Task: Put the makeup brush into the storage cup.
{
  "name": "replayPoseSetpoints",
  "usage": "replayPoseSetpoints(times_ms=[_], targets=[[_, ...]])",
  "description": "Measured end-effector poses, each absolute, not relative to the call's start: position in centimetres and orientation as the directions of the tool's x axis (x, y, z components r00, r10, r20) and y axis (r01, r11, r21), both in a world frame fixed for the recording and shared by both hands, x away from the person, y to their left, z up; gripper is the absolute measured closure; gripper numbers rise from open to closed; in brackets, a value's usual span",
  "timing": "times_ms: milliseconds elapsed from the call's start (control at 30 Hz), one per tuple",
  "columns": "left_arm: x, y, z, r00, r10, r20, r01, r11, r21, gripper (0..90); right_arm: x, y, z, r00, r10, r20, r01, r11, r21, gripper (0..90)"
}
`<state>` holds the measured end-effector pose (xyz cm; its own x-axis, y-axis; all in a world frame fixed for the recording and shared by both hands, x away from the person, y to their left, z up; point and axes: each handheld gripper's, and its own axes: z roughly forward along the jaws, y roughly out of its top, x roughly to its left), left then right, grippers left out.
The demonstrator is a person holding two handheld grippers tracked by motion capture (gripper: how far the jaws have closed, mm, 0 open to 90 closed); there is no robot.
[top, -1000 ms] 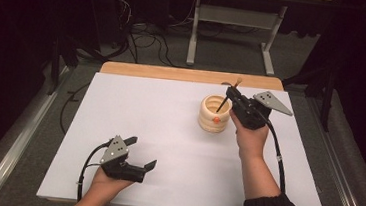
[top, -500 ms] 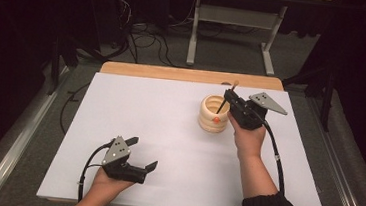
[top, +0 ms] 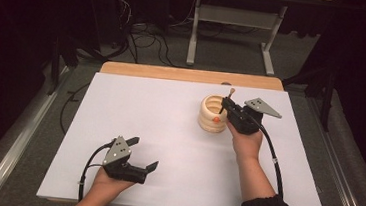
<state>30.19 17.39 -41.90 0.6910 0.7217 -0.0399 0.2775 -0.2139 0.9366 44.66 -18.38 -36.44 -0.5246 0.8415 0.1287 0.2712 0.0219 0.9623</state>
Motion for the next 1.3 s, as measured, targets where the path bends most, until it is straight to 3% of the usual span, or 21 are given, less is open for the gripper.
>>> replayPoseSetpoints(times_ms=[367,433,467,500,600,667,767,1300], targets=[[30.23,17.35,-41.88,0.692,0.721,-0.039,0.276,-0.214,0.937,0.2,45.13,-18.38,-36.36,-0.518,0.844,0.139,0.279,0.013,0.96,84.1],[30.23,17.35,-41.88,0.693,0.72,-0.039,0.274,-0.213,0.938,0.2,45.19,-18.33,-36.39,-0.52,0.842,0.14,0.28,0.014,0.96,79.9],[30.22,17.34,-41.88,0.694,0.718,-0.04,0.274,-0.213,0.938,0.2,45.18,-18.2,-36.42,-0.517,0.844,0.142,0.284,0.013,0.959,61.1],[30.22,17.34,-41.88,0.694,0.718,-0.04,0.274,-0.213,0.938,0.2,45.18,-18.2,-36.42,-0.517,0.844,0.142,0.284,0.013,0.959,61.1],[30.22,17.3,-41.89,0.696,0.717,-0.039,0.273,-0.214,0.938,0.2,45.31,-17.96,-36.64,-0.472,0.866,0.164,0.315,-0.008,0.949,24.8],[30.19,17.27,-41.89,0.696,0.717,-0.039,0.273,-0.214,0.938,0.2,45.47,-17.98,-36.86,-0.462,0.87,0.173,0.335,-0.01,0.942,10.6],[30.2,17.26,-41.9,0.697,0.716,-0.038,0.274,-0.216,0.937,0.2,45.55,-17.98,-37.0,-0.461,0.87,0.174,0.351,-0.001,0.936,3.2],[30.21,17.3,-41.91,0.695,0.718,-0.042,0.276,-0.213,0.937,0.2,45.05,-18.02,-36.78,-0.491,0.859,0.148,0.353,0.041,0.935,1.0]])
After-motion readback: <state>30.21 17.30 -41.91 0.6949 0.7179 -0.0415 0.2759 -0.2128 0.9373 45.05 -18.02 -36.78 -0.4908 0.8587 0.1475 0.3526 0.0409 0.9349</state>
